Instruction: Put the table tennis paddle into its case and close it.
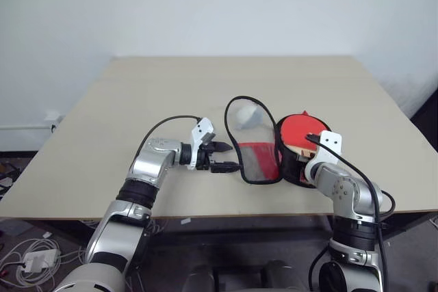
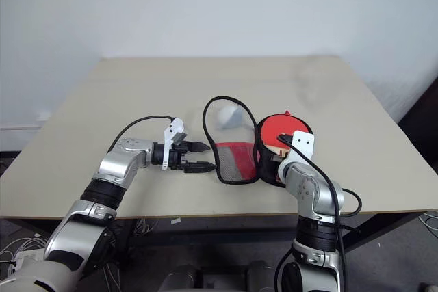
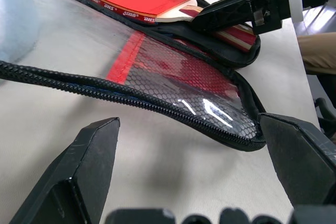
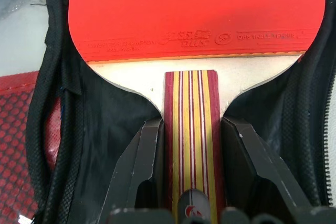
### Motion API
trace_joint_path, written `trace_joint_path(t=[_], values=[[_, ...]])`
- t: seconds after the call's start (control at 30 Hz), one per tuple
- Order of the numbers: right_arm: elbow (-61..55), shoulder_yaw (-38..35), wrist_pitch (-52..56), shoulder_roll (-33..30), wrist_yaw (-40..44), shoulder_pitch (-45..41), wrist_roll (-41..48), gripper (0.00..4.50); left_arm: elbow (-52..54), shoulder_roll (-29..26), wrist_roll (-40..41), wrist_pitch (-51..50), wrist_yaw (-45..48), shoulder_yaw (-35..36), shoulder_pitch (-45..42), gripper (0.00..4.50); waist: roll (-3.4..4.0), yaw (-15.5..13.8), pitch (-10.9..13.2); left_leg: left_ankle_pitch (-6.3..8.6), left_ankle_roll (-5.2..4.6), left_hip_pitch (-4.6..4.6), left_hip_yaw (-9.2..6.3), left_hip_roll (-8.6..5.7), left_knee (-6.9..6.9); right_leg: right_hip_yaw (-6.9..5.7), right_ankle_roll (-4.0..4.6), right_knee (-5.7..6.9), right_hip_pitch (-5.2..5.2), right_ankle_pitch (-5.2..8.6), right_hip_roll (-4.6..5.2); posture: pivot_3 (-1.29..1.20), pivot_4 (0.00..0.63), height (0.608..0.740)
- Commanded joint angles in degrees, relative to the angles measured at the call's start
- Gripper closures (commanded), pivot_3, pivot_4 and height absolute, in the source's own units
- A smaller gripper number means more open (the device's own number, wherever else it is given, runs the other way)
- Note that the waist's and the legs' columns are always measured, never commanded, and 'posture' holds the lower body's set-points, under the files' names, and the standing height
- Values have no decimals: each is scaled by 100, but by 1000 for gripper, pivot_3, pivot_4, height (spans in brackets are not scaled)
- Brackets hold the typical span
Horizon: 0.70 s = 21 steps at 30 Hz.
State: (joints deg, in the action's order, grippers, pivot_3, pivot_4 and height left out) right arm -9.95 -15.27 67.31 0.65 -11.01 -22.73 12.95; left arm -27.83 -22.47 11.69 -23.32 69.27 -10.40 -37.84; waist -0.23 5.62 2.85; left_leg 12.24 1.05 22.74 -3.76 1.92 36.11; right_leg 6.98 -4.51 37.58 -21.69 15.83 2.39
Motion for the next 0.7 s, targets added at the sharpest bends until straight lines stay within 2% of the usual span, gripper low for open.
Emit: trace_joint_path(t=[0.03, 0.1, 0.17, 0.23, 0.43, 0.57, 0.7], values=[[228, 4, -113, -68, -65, -11, -176, 3259, 105, -4, 30, 86, 5, 39, -101, 0, -2, 1, -1, 0, 0, -3, 0, 0, 0, 0, 0, -1, 3, 0, 0, 0, 0, 740], [284, 50, -141, -37, -53, -7, -180, 3259, 113, -9, 32, 99, 4, 45, -92, 0, -3, 7, -1, 0, 0, -4, 0, 0, 0, 0, 0, -1, 4, 0, 0, 0, 0, 740], [321, 108, -111, -9, -13, 1, -168, 2568, 143, -20, 60, 68, 12, 67, -82, 0, -6, 13, -3, 0, 0, -6, 0, 0, 0, 0, 0, -1, 4, 0, 0, 0, 0, 740], [326, 158, -87, -3, 24, 6, -163, 2089, 161, -31, 79, 40, 16, 83, -86, 0, -6, 16, -4, 0, 0, -6, -1, 0, 0, -1, 0, -1, 5, 0, 0, 0, 0, 740], [118, 242, -88, -105, 255, 3, -88, 37, 86, -83, 126, 4, 40, 159, -173, 0, -7, 19, -3, 0, 0, -6, -2, 0, -1, -1, 0, -1, 5, 0, 0, 0, 0, 740], [-508, 236, -826, -274, 773, -77, 147, 37, -9, -107, 171, -50, 74, 217, -247, 0, -3, 17, 0, 0, 0, -3, -1, 0, 0, -1, 0, -1, 3, 0, 0, 0, 0, 740], [-1030, -376, -1467, -136, 1046, -360, 744, 37, -118, -197, 205, -82, 284, 217, -302, 0, 3, 27, 4, 0, 0, 12, 0, 0, -1, 1, -1, 4, -19, 0, -1, 0, 0, 740]])
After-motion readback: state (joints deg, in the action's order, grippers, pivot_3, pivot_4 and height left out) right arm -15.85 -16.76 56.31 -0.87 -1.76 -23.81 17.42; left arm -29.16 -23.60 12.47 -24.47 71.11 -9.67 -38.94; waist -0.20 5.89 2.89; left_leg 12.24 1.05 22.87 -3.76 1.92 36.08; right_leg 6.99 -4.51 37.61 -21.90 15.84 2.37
